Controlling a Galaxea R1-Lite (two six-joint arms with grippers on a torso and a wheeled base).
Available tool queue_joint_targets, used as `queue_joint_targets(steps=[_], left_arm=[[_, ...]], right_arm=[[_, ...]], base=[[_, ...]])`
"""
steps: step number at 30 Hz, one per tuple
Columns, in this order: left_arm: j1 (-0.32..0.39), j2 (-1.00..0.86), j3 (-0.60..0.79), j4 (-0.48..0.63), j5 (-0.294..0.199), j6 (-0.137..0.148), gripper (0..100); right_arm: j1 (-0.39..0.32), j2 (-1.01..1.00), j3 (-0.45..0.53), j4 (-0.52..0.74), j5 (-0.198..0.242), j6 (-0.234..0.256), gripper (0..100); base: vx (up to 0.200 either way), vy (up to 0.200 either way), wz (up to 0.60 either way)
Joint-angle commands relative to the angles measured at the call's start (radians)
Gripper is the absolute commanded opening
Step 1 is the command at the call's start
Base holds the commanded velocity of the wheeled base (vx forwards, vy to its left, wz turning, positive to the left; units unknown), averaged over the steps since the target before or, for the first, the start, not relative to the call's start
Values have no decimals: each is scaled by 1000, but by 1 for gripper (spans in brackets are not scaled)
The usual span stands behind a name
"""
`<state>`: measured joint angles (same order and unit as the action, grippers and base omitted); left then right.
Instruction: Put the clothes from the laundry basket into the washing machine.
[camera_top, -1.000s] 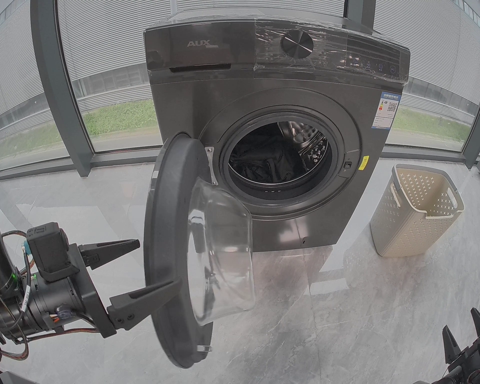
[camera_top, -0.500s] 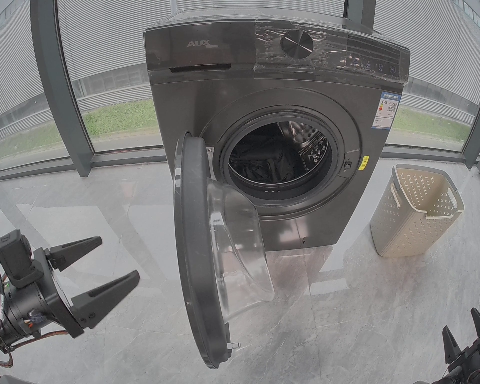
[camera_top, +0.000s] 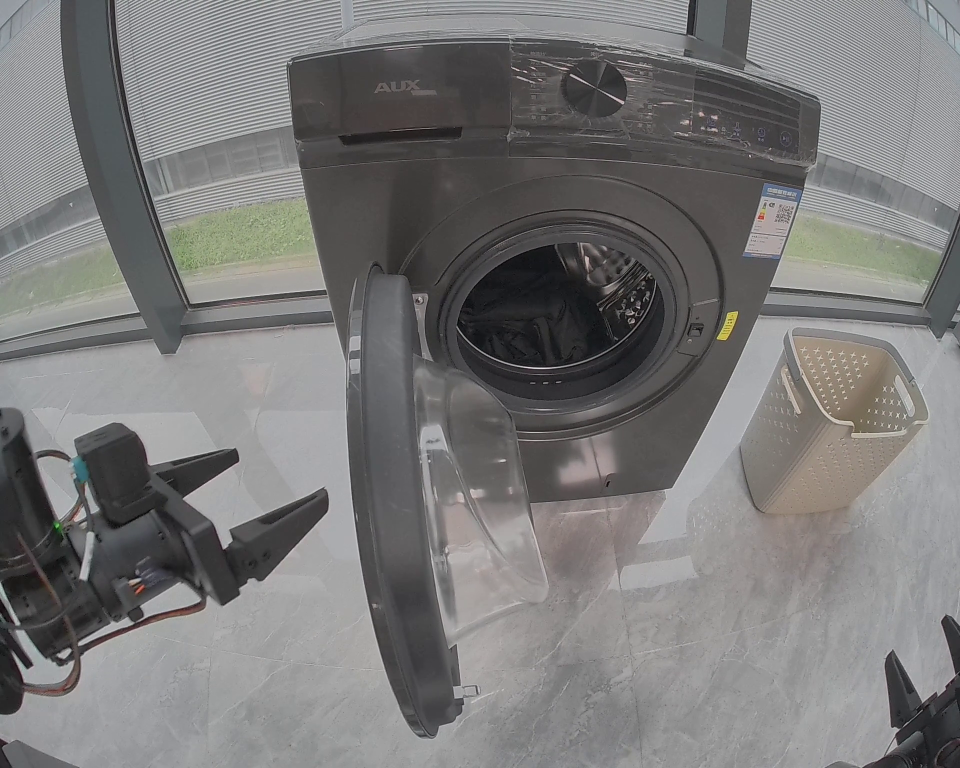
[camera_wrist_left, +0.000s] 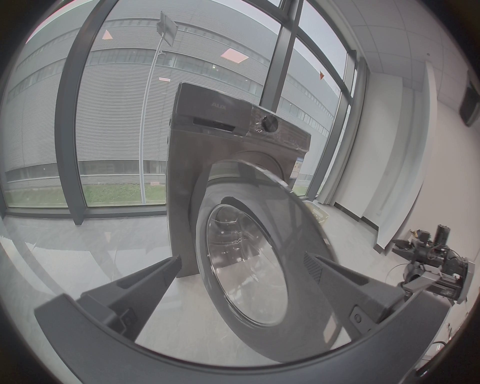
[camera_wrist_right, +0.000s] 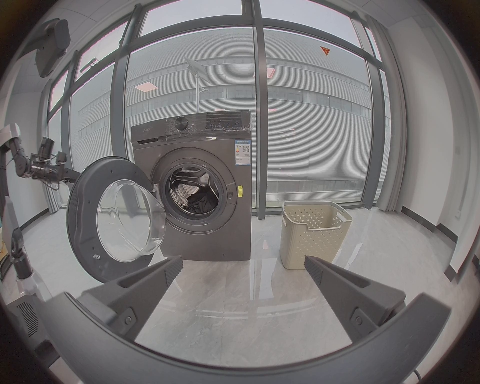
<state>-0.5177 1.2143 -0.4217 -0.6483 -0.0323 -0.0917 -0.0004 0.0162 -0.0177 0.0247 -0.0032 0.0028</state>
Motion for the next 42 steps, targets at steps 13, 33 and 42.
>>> queue_joint_targets(steps=[13,33,42], left_arm=[[-111,324,-244,-63,31,0,100],[-171,588,-563,-60,66,3,100],[-166,657,-680,-57,66,3,100]], right_arm=[[0,-13,10,0,0,-1,100],[0,-13,8,0,0,0,100],[0,-13,10,0,0,0,100]], base=[[0,0,0],[0,0,0],[0,0,0]])
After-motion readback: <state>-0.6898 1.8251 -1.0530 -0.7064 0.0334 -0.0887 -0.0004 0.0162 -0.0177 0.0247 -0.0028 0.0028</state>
